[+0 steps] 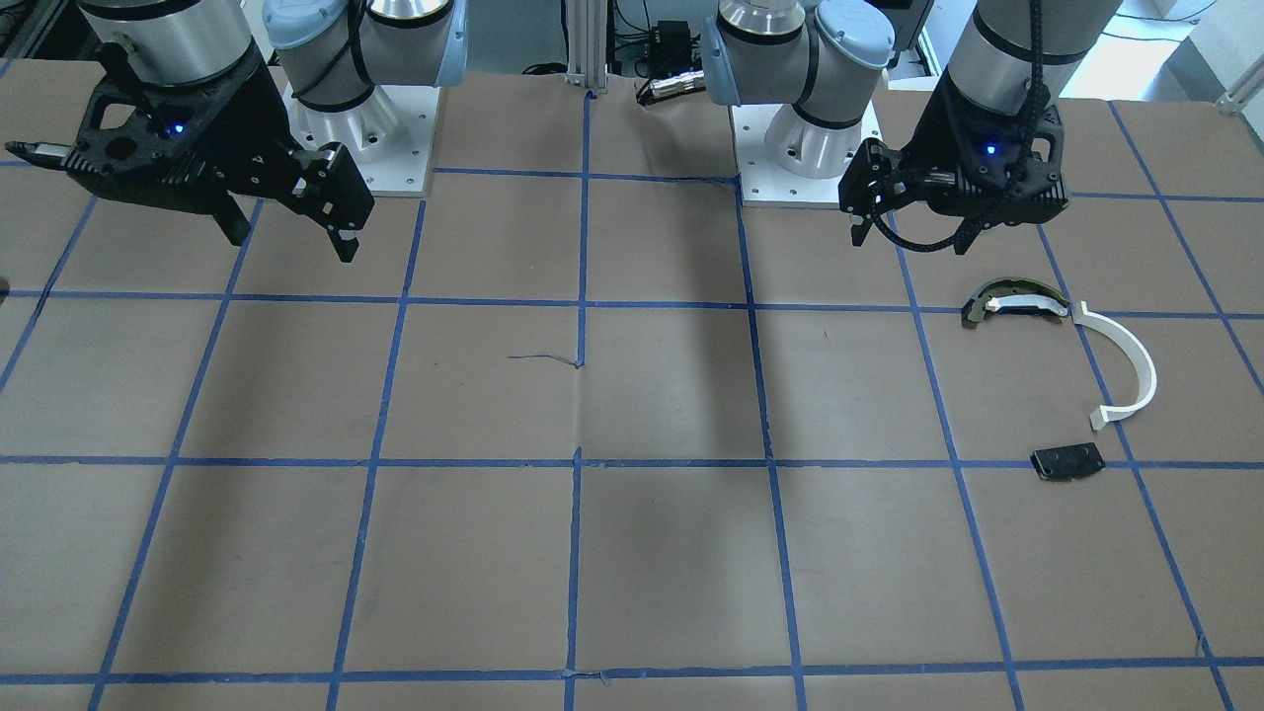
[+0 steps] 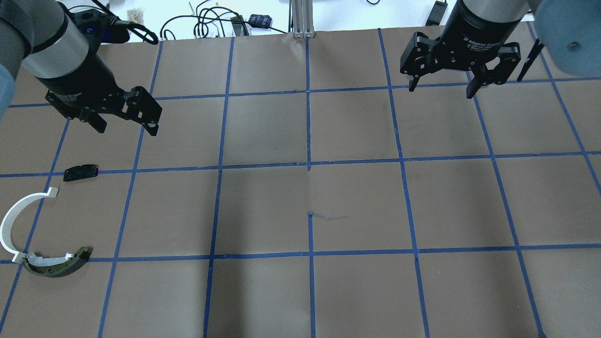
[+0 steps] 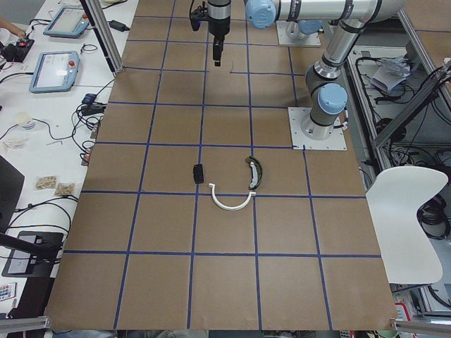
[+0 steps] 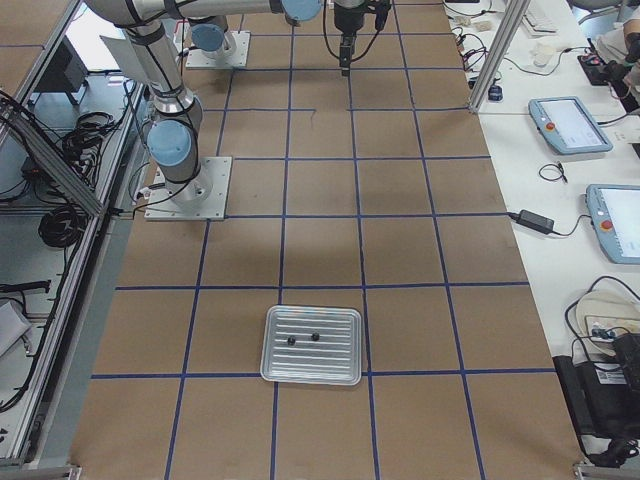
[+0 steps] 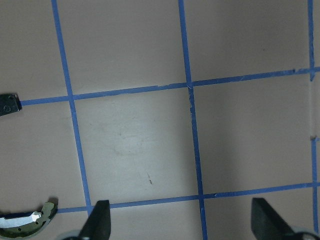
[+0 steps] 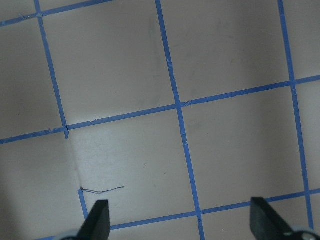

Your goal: Place bearing gear from tray to pile

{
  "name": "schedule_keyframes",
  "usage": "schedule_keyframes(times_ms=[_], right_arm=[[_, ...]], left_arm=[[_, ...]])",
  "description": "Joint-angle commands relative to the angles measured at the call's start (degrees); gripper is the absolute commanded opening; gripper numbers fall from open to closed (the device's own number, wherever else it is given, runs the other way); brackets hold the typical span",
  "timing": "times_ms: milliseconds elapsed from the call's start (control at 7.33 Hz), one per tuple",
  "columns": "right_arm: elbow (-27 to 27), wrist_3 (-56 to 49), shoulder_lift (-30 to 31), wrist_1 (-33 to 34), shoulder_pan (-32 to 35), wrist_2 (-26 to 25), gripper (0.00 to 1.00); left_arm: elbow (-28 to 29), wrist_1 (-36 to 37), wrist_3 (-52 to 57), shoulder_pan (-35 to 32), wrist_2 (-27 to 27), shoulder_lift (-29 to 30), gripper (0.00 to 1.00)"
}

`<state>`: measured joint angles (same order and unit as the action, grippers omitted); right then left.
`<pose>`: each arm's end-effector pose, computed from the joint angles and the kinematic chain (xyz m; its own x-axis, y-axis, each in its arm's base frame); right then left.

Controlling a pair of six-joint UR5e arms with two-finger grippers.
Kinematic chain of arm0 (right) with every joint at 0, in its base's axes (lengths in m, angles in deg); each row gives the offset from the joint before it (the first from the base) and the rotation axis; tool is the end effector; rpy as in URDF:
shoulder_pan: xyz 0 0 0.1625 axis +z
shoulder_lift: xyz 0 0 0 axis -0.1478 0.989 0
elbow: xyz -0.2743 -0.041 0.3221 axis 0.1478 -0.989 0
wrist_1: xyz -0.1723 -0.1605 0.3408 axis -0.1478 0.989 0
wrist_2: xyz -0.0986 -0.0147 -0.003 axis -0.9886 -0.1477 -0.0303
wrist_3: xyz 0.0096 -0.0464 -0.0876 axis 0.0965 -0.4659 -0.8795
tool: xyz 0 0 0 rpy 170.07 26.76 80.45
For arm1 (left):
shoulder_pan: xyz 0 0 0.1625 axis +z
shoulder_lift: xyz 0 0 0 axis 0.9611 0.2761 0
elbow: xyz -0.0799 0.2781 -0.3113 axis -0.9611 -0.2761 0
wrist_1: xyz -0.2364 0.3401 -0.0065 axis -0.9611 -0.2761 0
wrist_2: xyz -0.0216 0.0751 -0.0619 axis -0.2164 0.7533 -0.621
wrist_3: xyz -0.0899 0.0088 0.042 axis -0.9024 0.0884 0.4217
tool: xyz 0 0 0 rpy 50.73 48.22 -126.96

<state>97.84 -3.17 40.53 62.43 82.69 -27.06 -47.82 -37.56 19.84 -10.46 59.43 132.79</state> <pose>0.1458 -0.4957 0.5147 -0.9817 0.1871 -0.0346 0.1888 0.9806 -0.0531 -0.0846 -0.4708 0.4894 -0.9944 0.0996 -0.0346 0.0995 0.9950 0.0031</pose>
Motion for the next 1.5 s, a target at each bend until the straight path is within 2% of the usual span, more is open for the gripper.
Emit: schedule_keyframes(times_ms=[0,273,409,545,682,1091,1364], right_arm=[[0.05,-0.90,-0.06,-0.02,-0.04,-0.08,1.00],[-0.21,-1.08,-0.23,-0.28,-0.04,-0.51,1.00],[-0.13,-6.48,-0.06,-0.72,-1.26,-2.69,1.00],[-0.30,-17.41,0.20,-2.64,-3.62,-6.80,0.99],[-0.30,-21.70,0.90,-3.09,-8.26,-8.58,0.99],[0.22,-48.71,1.09,-2.31,-26.08,-8.17,1.00],[1.01,-64.90,-3.10,-0.21,-41.89,-7.46,0.99]], left_arm=[[0.09,-0.40,0.31,-0.03,1.53,0.00,1.00],[0.09,-0.32,0.31,-0.12,1.45,0.09,1.00],[0.09,-0.40,0.31,-0.12,1.62,0.09,1.00],[0.09,-0.40,0.31,-0.12,1.71,0.09,1.00],[-0.08,-0.40,0.31,-0.12,1.71,0.26,1.00],[-0.08,-0.23,0.31,-0.12,1.63,0.52,1.00],[0.01,-0.14,0.31,-0.03,1.71,0.52,1.00]])
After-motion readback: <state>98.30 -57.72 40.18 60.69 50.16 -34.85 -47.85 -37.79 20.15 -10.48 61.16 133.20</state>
